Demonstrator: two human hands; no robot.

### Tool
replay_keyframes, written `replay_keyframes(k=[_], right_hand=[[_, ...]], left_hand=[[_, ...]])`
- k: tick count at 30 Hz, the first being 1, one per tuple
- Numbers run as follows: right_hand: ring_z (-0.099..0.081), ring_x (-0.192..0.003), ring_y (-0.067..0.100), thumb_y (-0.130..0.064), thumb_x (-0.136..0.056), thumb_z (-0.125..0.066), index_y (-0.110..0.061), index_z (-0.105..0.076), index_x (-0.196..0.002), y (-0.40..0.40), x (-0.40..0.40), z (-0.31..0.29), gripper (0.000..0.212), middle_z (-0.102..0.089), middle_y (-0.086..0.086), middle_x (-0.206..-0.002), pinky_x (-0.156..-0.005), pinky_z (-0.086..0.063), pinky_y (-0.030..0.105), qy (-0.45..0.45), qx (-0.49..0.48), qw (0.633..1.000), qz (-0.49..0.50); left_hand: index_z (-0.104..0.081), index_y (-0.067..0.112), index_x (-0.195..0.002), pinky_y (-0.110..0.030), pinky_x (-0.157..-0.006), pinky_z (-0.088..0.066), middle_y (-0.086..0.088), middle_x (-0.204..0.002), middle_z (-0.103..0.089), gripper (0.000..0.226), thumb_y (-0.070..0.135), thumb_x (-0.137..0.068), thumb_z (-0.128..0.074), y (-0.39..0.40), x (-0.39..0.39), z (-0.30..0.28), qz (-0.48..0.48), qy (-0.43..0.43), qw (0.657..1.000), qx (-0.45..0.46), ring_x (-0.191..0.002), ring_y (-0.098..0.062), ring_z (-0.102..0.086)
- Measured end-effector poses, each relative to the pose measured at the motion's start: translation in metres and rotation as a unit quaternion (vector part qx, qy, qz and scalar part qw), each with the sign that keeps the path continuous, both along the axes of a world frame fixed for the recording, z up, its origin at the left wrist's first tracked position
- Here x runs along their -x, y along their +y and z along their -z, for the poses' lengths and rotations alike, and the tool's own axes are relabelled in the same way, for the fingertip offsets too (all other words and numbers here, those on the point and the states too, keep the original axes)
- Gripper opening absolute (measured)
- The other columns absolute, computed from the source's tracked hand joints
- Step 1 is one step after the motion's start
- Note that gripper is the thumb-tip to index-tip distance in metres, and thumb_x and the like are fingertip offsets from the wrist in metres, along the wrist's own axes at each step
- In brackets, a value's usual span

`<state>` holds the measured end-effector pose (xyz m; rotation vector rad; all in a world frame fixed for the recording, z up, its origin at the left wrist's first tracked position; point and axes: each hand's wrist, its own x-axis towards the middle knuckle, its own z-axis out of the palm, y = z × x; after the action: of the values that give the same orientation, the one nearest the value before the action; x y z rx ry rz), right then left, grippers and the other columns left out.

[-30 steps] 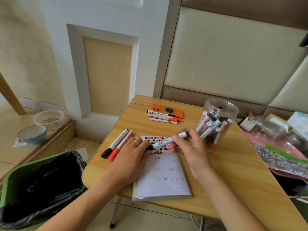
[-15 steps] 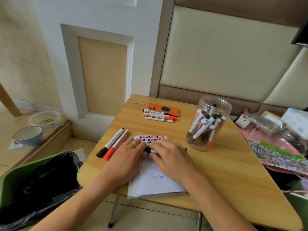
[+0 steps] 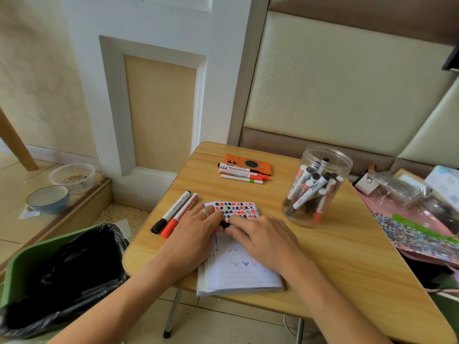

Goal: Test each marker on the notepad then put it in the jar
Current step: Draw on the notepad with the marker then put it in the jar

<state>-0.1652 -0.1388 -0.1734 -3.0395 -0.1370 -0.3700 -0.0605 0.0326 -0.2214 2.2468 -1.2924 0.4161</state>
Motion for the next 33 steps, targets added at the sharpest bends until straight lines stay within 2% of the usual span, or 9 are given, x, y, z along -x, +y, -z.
replay_keyframes(k=[7,10,14,18,22,25,29,31,33], right_hand=[[-0.06,-0.079,0.029,-0.058,-0.105,-0.037,-0.028,-0.048,-0.103,0.0,0.0,0.005,0.032,-0.066,-0.003,-0.086,-0.062,-0.042,0.038,0.01,-0.028,0.999,0.028],[-0.057,-0.08,0.024,-0.041,-0.107,-0.039,-0.027,-0.05,-0.099,-0.005,0.002,0.005,0.02,-0.062,-0.006,-0.087,-0.066,-0.043,0.039,0.018,-0.113,0.992,0.054],[-0.06,-0.085,0.016,-0.02,-0.103,-0.047,-0.029,-0.057,-0.108,-0.021,0.003,0.003,0.015,-0.062,-0.009,-0.095,-0.072,-0.049,0.041,-0.024,-0.242,0.967,0.078],[-0.07,-0.071,0.021,-0.01,-0.101,-0.061,-0.028,-0.056,-0.107,-0.029,0.006,-0.002,0.02,-0.064,0.002,-0.1,-0.067,-0.064,0.046,-0.038,-0.43,0.9,0.066],[-0.072,-0.074,0.026,-0.003,-0.098,-0.066,-0.016,-0.066,-0.107,-0.029,0.006,-0.005,0.015,-0.068,0.019,-0.101,-0.072,-0.065,0.043,-0.049,-0.579,0.811,0.062],[-0.075,-0.078,0.029,-0.002,-0.104,-0.055,-0.008,-0.069,-0.106,-0.03,0.004,-0.004,0.015,-0.071,0.021,-0.108,-0.071,-0.065,0.041,-0.046,-0.638,0.765,0.07],[-0.077,-0.094,0.038,0.0,-0.108,-0.037,-0.013,-0.07,-0.122,-0.032,0.002,-0.002,0.038,-0.076,0.017,-0.11,-0.076,-0.064,0.037,0.003,-0.687,0.723,0.073],[-0.077,-0.095,0.037,0.003,-0.107,-0.041,-0.015,-0.065,-0.127,-0.032,0.001,0.001,0.036,-0.077,0.014,-0.106,-0.073,-0.062,0.031,0.013,-0.678,0.732,0.069],[-0.078,-0.087,0.033,0.0,-0.103,-0.054,-0.014,-0.062,-0.124,-0.032,0.0,0.002,0.026,-0.077,0.012,-0.094,-0.064,-0.056,0.026,0.005,-0.639,0.766,0.071]], left_hand=[[-0.057,0.022,-0.098,-0.035,-0.076,-0.044,0.008,-0.093,-0.052,0.03,0.037,-0.102,-0.031,-0.002,0.003,0.0,-0.014,0.015,1.0,0.012,-0.087,-0.015,-0.044],[-0.057,0.026,-0.105,-0.033,-0.086,-0.041,0.009,-0.103,-0.052,0.031,0.044,-0.101,-0.033,-0.002,0.001,0.003,-0.04,0.034,0.999,0.008,-0.097,-0.014,-0.046],[-0.056,0.03,-0.108,-0.032,-0.094,-0.038,0.011,-0.114,-0.05,0.029,0.048,-0.092,-0.04,-0.001,0.001,0.003,-0.045,0.058,0.997,-0.003,-0.108,-0.013,-0.044],[-0.049,0.032,-0.111,-0.036,-0.1,-0.038,0.013,-0.119,-0.048,0.03,0.048,-0.087,-0.04,0.0,0.001,0.0,-0.033,0.086,0.996,-0.022,-0.112,-0.012,-0.044],[-0.044,0.035,-0.14,-0.029,-0.117,-0.017,0.013,-0.15,-0.041,0.058,0.045,-0.083,-0.034,0.001,0.0,-0.001,0.002,0.11,0.994,-0.03,-0.144,-0.005,-0.027],[-0.036,0.045,-0.149,-0.03,-0.121,-0.003,0.019,-0.159,-0.031,0.068,0.046,-0.081,-0.028,-0.001,-0.003,-0.002,0.024,0.119,0.991,-0.051,-0.151,0.003,-0.008],[-0.03,0.049,-0.152,-0.029,-0.122,0.004,0.02,-0.162,-0.026,0.066,0.05,-0.086,-0.025,-0.001,-0.003,-0.002,0.03,0.128,0.989,-0.062,-0.151,0.005,-0.005],[-0.028,0.048,-0.153,-0.026,-0.12,0.007,0.02,-0.163,-0.026,0.058,0.059,-0.096,-0.03,-0.001,-0.003,0.0,0.026,0.119,0.99,-0.065,-0.151,0.004,-0.006],[-0.028,0.046,-0.154,-0.026,-0.119,0.006,0.02,-0.163,-0.026,0.06,0.068,-0.099,-0.035,-0.001,-0.003,0.001,0.021,0.11,0.991,-0.07,-0.151,0.003,-0.007]])
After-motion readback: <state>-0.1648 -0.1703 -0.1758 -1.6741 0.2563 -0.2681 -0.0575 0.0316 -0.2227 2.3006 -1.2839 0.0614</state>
